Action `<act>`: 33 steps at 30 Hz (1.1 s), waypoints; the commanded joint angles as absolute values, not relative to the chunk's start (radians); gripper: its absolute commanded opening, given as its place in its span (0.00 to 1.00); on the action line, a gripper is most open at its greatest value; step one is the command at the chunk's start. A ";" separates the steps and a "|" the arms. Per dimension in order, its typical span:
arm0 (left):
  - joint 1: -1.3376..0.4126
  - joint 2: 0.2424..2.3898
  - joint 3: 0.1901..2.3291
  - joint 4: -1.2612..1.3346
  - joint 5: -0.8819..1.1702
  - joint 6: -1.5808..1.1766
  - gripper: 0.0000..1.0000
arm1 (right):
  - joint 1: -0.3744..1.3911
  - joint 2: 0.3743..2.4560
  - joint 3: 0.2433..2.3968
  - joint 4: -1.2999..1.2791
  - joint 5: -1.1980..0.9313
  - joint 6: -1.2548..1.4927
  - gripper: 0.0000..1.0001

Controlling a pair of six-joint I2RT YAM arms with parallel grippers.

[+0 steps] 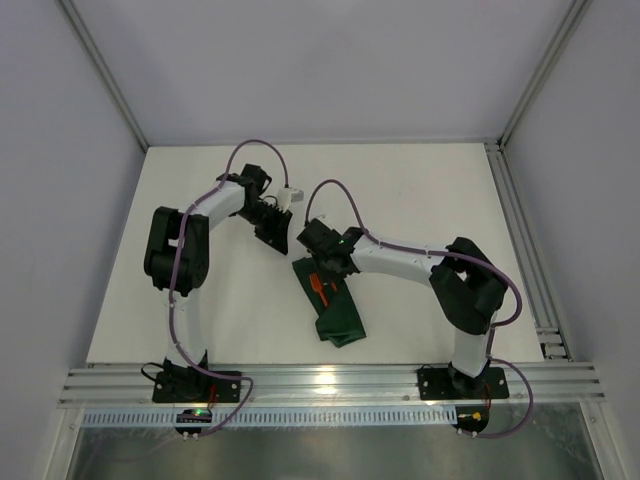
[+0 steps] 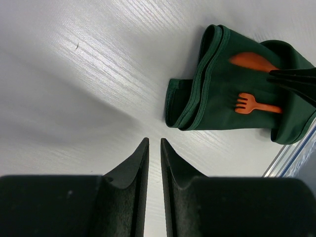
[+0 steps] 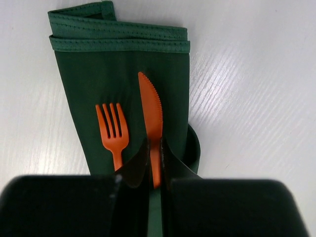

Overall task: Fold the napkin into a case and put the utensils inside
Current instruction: Insert the knife into the folded napkin, then reset both arms

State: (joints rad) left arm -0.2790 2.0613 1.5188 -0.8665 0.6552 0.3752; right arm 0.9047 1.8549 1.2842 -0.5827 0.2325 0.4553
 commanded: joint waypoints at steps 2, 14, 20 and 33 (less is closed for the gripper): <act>-0.278 2.036 1.539 -0.876 0.680 0.387 0.17 | 0.914 1.805 1.264 -0.589 0.222 0.509 0.04; -0.278 2.023 1.551 -0.890 0.666 0.393 0.17 | 0.914 1.819 1.331 -0.584 0.250 0.473 0.35; -0.275 1.990 1.595 -0.911 0.621 0.396 0.21 | 0.861 1.737 1.399 -0.595 0.290 0.420 0.43; -0.175 1.786 1.615 -0.871 0.428 0.344 0.99 | 0.241 1.441 1.178 -0.528 0.166 0.420 0.99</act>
